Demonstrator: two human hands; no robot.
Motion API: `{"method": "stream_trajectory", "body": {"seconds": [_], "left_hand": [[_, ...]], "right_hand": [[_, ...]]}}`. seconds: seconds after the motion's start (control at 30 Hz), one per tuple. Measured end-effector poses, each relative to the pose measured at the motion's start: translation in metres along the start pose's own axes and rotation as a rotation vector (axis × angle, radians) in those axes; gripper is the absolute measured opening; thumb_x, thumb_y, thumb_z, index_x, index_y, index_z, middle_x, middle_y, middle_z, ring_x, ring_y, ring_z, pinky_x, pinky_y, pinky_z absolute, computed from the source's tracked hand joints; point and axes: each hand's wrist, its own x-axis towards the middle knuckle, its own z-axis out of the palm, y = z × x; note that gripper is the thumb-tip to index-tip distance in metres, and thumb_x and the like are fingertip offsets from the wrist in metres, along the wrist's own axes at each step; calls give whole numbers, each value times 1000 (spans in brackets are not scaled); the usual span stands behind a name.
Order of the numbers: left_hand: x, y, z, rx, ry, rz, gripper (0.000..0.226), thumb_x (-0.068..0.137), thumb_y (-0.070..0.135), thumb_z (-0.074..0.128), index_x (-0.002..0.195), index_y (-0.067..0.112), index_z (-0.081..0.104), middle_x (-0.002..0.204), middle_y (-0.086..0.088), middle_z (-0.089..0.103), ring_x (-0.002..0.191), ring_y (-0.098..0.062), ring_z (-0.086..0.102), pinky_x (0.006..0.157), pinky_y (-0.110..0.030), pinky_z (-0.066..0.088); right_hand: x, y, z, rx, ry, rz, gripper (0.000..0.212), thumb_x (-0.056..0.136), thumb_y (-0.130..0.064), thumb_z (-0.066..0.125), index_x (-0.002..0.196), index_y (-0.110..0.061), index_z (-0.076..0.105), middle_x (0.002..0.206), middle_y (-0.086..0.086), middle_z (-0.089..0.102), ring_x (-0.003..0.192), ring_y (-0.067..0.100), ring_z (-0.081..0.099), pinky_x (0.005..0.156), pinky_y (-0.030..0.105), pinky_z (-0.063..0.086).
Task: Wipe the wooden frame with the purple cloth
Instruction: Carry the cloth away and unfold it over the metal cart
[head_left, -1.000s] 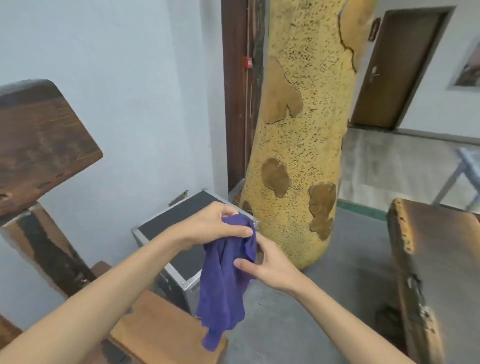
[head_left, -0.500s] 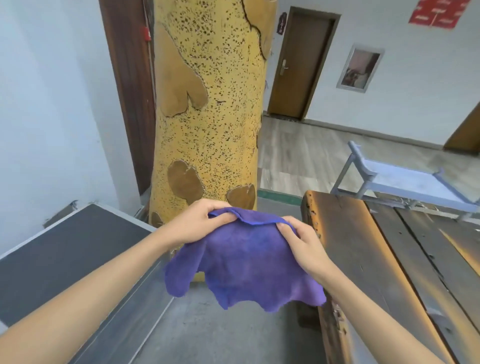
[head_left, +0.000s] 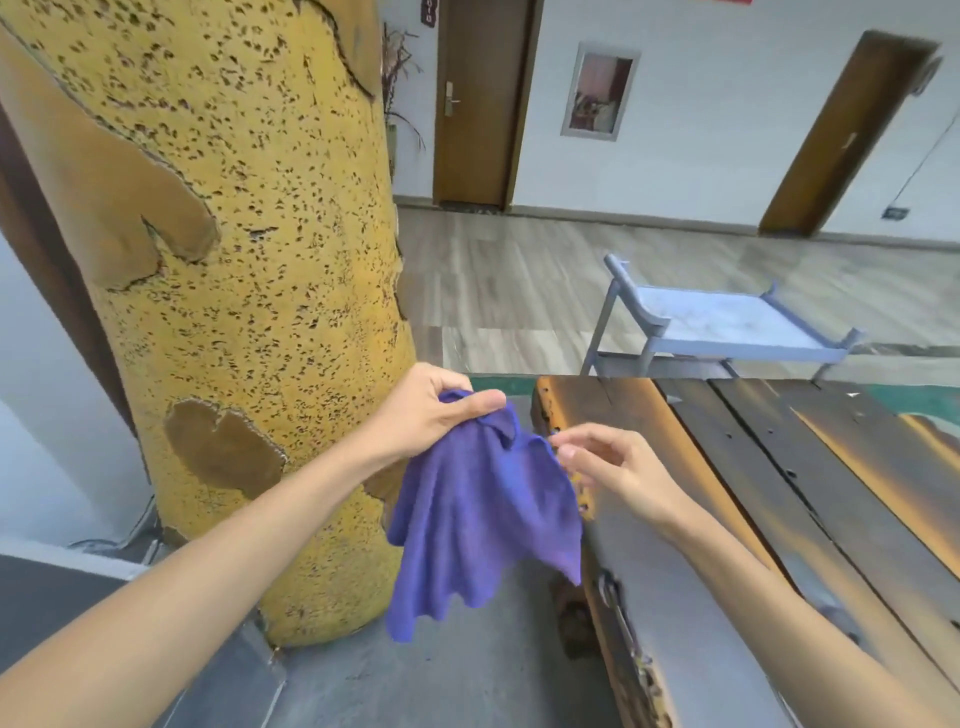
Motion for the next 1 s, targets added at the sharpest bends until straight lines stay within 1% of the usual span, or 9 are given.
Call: {"method": "stream_trajectory", "body": {"seconds": [0.07, 0.13, 0.23, 0.3, 0.43, 0.53, 0.67, 0.83, 1.0], "left_hand": [[29, -5, 21, 47, -101, 33, 52, 76, 64, 74, 50, 22, 58, 53, 8, 40, 55, -7, 33, 53, -32, 25], [57, -13, 41, 127, -234, 60, 47, 74, 68, 74, 53, 27, 63, 50, 9, 44, 54, -4, 35, 53, -32, 27], [100, -35, 54, 213, -343, 65, 42, 73, 64, 79, 55, 30, 64, 50, 10, 45, 54, -3, 35, 53, -28, 27], [137, -55, 54, 209, -375, 13, 40, 71, 60, 83, 62, 24, 67, 54, 9, 49, 56, -7, 37, 54, -31, 27], [211, -99, 41, 356, -504, -66, 42, 73, 53, 86, 76, 16, 66, 69, -5, 68, 61, -12, 53, 56, -31, 36], [264, -132, 38, 465, -552, -97, 45, 79, 52, 81, 76, 10, 65, 65, -5, 60, 60, -10, 43, 56, -30, 33], [321, -167, 32, 502, -448, -117, 49, 85, 45, 78, 70, 6, 52, 62, 0, 43, 59, -9, 33, 56, -29, 26], [398, -192, 15, 506, -290, -73, 17, 81, 15, 72, 76, 15, 56, 72, -2, 61, 66, -15, 53, 67, -39, 46], [487, -215, 5, 393, -203, -148, 21, 81, 5, 72, 78, 17, 55, 75, -17, 65, 65, -15, 52, 65, -33, 41]], "right_hand": [[16, 9, 1, -54, -85, 7, 38, 90, -32, 79, 125, -19, 70, 117, 3, 74, 104, 5, 67, 91, 27, 55], [38, 17, 3, -180, -74, -38, 45, 83, -49, 79, 122, -28, 71, 113, -9, 72, 100, -2, 66, 79, 17, 54], [79, 37, -13, -254, -27, -123, 14, 92, -36, 76, 97, -23, 79, 85, -10, 72, 73, -2, 60, 66, 15, 44], [111, 54, -35, -246, -26, -104, 15, 99, -27, 69, 98, -19, 81, 76, -8, 72, 65, -1, 57, 64, 17, 46], [180, 83, -88, -295, 26, -94, 20, 104, -19, 60, 105, -12, 79, 91, 0, 78, 76, 13, 68, 74, 28, 54], [228, 102, -120, -393, 59, -138, 20, 105, -16, 56, 99, -9, 72, 89, 1, 75, 77, 10, 65, 75, 24, 45], [287, 121, -168, -350, 148, -123, 24, 109, -18, 48, 91, -14, 63, 78, -7, 63, 76, 4, 57, 73, 17, 41], [357, 153, -215, -162, 261, -85, 33, 112, -22, 39, 85, -9, 54, 73, -6, 50, 70, 12, 48, 72, 38, 43], [426, 182, -261, -163, 378, -44, 31, 109, -34, 37, 92, -21, 60, 86, -11, 63, 82, 3, 57, 74, 14, 41]]}}
